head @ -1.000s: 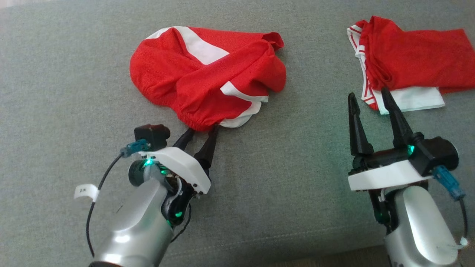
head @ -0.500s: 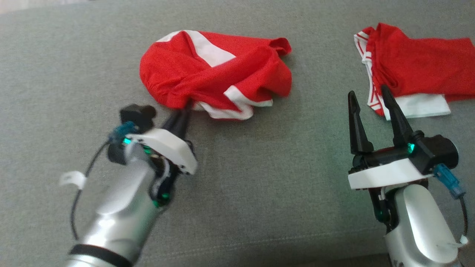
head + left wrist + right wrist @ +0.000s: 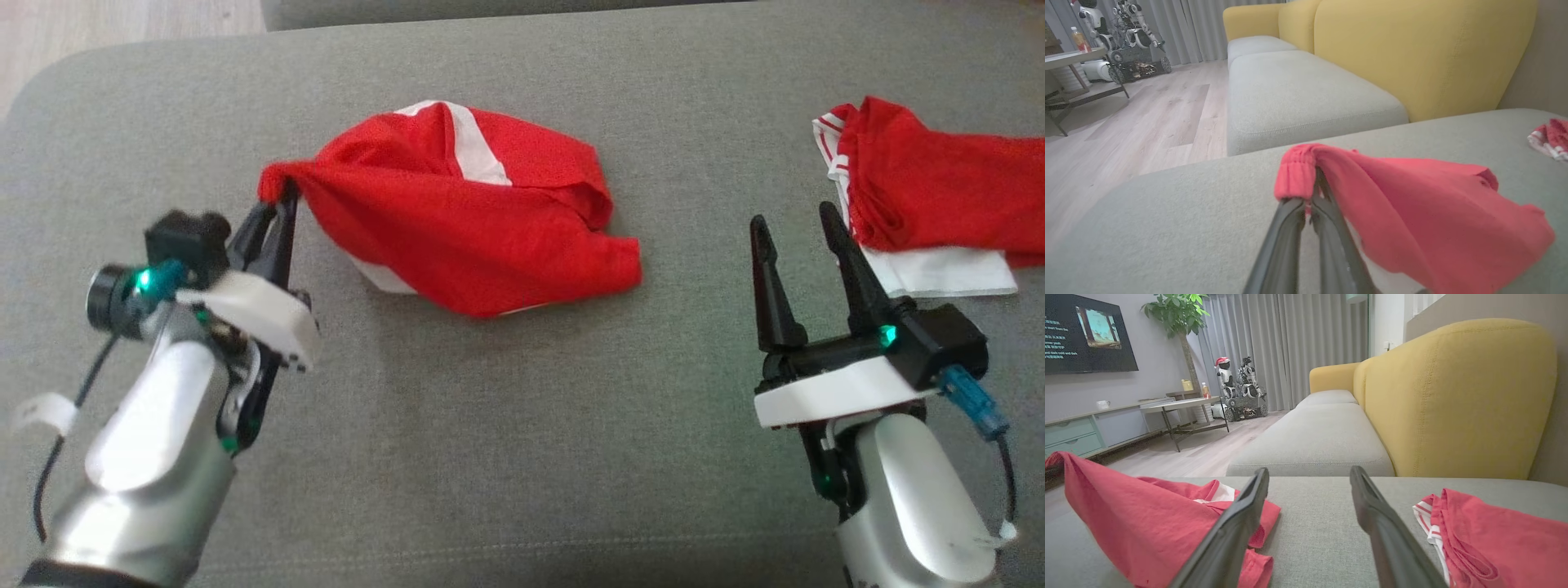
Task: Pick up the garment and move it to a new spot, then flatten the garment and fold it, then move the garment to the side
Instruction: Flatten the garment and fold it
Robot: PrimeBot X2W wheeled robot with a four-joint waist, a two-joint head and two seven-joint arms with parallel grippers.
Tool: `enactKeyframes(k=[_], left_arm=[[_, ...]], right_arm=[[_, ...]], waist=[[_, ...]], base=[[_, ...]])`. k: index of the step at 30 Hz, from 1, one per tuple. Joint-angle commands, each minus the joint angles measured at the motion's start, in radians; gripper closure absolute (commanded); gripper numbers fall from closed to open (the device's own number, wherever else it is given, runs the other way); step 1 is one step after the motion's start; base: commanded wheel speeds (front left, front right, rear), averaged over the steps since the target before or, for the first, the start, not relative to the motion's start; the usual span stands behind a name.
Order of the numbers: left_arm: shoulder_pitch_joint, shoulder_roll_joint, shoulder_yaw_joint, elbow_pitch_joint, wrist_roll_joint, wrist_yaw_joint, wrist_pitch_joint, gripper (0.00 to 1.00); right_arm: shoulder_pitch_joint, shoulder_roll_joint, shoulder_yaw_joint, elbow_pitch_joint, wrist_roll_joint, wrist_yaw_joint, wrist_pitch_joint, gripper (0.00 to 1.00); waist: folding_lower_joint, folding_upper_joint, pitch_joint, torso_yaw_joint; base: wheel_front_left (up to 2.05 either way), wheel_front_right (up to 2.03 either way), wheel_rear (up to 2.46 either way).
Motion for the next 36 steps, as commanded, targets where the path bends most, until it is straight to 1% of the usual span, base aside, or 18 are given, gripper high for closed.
enactKeyframes(k=[1,3,6,7,8,9,13,16,20,23,26,27,28,31,36], left_arm=[[-0.012,0.044,0.033,-0.028,0.015,0.014,-0.006,1.00],[0.011,0.048,0.013,-0.014,0.027,0.020,0.014,1.00],[0.041,0.031,-0.004,0.024,0.018,0.019,0.033,1.00],[0.047,0.025,-0.006,0.039,0.014,0.021,0.036,0.86],[0.051,0.019,-0.005,0.051,0.011,0.024,0.034,0.38],[0.052,0.014,-0.002,0.062,0.008,0.030,0.031,0.00],[0.062,-0.015,0.034,0.072,-0.022,0.050,0.006,0.00],[0.083,-0.028,0.074,0.046,-0.041,0.062,-0.007,0.00],[0.134,-0.049,0.139,-0.052,-0.050,0.078,-0.012,0.00],[0.191,-0.073,0.182,-0.140,-0.035,0.082,-0.012,0.00],[0.240,-0.102,0.207,-0.206,-0.013,0.074,-0.012,0.00],[0.264,-0.123,0.213,-0.234,0.002,0.061,-0.012,0.00],[0.264,-0.123,0.213,-0.234,0.002,0.061,-0.012,0.00],[0.287,-0.159,0.216,-0.252,0.020,0.038,-0.012,0.00],[0.301,-0.205,0.228,-0.245,0.045,0.005,-0.012,0.00]], right_arm=[[-0.006,0.002,0.027,-0.024,0.007,-0.001,-0.011,0.00],[-0.008,0.002,0.035,-0.017,0.008,-0.001,-0.011,0.00],[-0.012,0.002,0.046,-0.006,0.007,-0.001,-0.011,0.00],[-0.013,0.002,0.048,-0.002,0.005,-0.001,-0.011,0.00],[-0.014,0.002,0.050,0.002,0.004,-0.001,-0.011,0.00],[-0.013,0.002,0.051,0.005,0.002,-0.001,-0.011,0.00],[-0.005,0.002,0.048,0.018,-0.009,-0.001,-0.011,0.00],[0.005,0.002,0.049,0.030,-0.017,-0.001,-0.011,0.00],[0.011,0.001,0.074,0.058,-0.022,-0.001,0.010,0.00],[0.004,-0.018,0.105,0.082,-0.016,-0.001,0.044,0.00],[-0.011,-0.050,0.143,0.106,0.000,-0.001,0.081,0.00],[-0.029,-0.079,0.167,0.130,0.003,-0.001,0.110,0.00],[-0.029,-0.079,0.167,0.130,0.003,-0.001,0.110,0.00],[-0.066,-0.123,0.210,0.171,0.021,-0.001,0.150,0.00],[-0.139,-0.202,0.311,0.236,0.068,-0.001,0.199,0.00]], waist=[[0.0000,0.0000,-0.001,0.003],[0.0000,0.0000,-0.002,0.004],[0.0000,0.0000,-0.003,0.002],[0.0000,0.0000,-0.004,0.001],[0.0000,0.0000,-0.006,0.001],[0.0000,0.0000,-0.008,0.001],[0.0000,0.0000,-0.024,0.008],[0.0000,0.0000,-0.039,0.020],[0.0000,0.0000,-0.049,0.050],[0.0000,0.0000,-0.048,0.082],[0.0000,0.0000,-0.042,0.117],[0.0000,0.0000,-0.034,0.143],[0.0000,0.0000,-0.034,0.143],[0.0000,0.0000,-0.018,0.183],[0.0000,0.0000,0.007,0.242]], base=[[0.00,0.00,0.00],[0.00,0.00,0.00],[0.00,0.00,0.00],[0.00,0.00,0.00],[0.00,0.00,0.00],[0.00,0.00,0.00],[0.00,0.00,0.00],[0.00,0.00,0.00],[0.00,0.00,0.00],[0.00,0.00,0.00],[0.00,0.00,0.00],[0.00,0.00,0.00],[0.00,0.00,0.00],[0.00,0.00,0.00],[0.00,0.00,0.00]])
